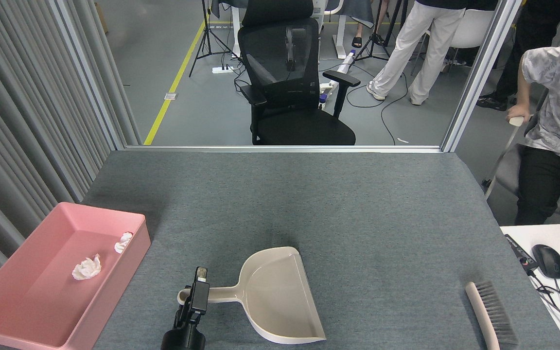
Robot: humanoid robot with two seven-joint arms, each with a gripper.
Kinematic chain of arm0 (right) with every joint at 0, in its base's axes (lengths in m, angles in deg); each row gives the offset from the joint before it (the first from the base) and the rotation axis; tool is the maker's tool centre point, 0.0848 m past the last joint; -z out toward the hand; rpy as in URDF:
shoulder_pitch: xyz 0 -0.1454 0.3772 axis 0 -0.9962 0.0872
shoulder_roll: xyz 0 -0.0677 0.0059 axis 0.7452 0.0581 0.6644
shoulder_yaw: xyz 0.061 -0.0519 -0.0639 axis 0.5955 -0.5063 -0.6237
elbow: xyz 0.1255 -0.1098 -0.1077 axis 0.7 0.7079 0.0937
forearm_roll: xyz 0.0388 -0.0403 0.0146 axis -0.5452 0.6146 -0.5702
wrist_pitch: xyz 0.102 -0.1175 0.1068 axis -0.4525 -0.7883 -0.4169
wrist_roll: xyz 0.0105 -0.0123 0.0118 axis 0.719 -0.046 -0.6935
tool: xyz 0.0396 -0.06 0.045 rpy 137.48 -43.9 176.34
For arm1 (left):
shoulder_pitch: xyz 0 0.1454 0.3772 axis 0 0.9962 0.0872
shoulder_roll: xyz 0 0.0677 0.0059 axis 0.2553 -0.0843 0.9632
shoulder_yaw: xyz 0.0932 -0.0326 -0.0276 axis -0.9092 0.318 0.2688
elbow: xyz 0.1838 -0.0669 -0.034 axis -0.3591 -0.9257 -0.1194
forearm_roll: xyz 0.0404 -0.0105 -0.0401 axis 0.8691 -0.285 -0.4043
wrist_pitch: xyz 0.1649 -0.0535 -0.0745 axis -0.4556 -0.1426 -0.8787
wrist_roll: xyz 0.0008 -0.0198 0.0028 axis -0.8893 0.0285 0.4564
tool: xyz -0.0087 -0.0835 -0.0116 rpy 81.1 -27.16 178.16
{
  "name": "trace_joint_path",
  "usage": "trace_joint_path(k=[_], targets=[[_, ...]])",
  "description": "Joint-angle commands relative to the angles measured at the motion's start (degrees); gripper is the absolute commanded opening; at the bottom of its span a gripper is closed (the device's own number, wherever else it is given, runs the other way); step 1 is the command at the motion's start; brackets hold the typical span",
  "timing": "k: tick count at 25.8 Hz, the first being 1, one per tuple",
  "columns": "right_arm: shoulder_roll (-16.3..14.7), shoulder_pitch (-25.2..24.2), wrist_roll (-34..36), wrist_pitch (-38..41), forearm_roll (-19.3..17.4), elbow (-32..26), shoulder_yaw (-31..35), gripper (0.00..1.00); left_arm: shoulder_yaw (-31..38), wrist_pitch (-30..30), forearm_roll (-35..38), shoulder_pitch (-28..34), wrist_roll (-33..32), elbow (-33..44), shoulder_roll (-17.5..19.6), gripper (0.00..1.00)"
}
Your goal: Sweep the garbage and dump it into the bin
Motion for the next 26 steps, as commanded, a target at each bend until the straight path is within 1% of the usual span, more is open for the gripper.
trace_joint_path(k=[1,3,6,9,11,13,16,21,23,26], targets=[[0.00,0.00,0.22,0.01,-0.01,0.00,0.00,0.97,-0.07,0.05,5.08,1.66,0.50,-0.28,0.41,1.00],[0.09,0.00,0.22,0.01,-0.01,0.00,0.00,0.97,0.37,0.32,8.16,2.45,0.68,-1.16,0.58,1.00],[0.09,0.00,0.22,0.10,-0.01,0.00,0.00,0.97,0.55,1.02,10.27,3.86,0.76,-1.42,0.85,1.00],[0.00,0.00,0.22,0.10,-0.01,-0.09,0.00,0.97,0.63,1.11,17.12,4.82,0.76,-1.07,1.29,1.00],[0.00,0.00,0.22,0.10,-0.01,-0.09,0.00,0.97,1.42,1.19,20.29,6.14,0.68,-0.19,1.90,1.00],[0.00,0.00,0.22,0.10,-0.10,-0.09,0.00,0.97,2.83,1.46,20.46,7.55,0.41,1.83,3.04,1.00],[0.00,0.00,0.22,0.10,-0.01,-0.17,0.00,0.97,4.41,1.99,20.64,10.27,0.41,5.87,5.86,1.00],[0.00,0.00,0.22,0.10,-0.01,-0.18,0.09,0.97,6.70,2.07,22.05,14.05,0.50,12.02,8.93,1.00],[-0.09,0.00,0.22,0.10,-0.10,-0.18,0.09,0.97,6.87,2.16,25.56,15.20,0.59,14.31,10.43,1.00],[-0.18,0.09,0.22,0.01,-0.10,-0.35,0.09,0.97,7.05,4.62,34.96,17.39,0.68,20.20,10.87,1.00]])
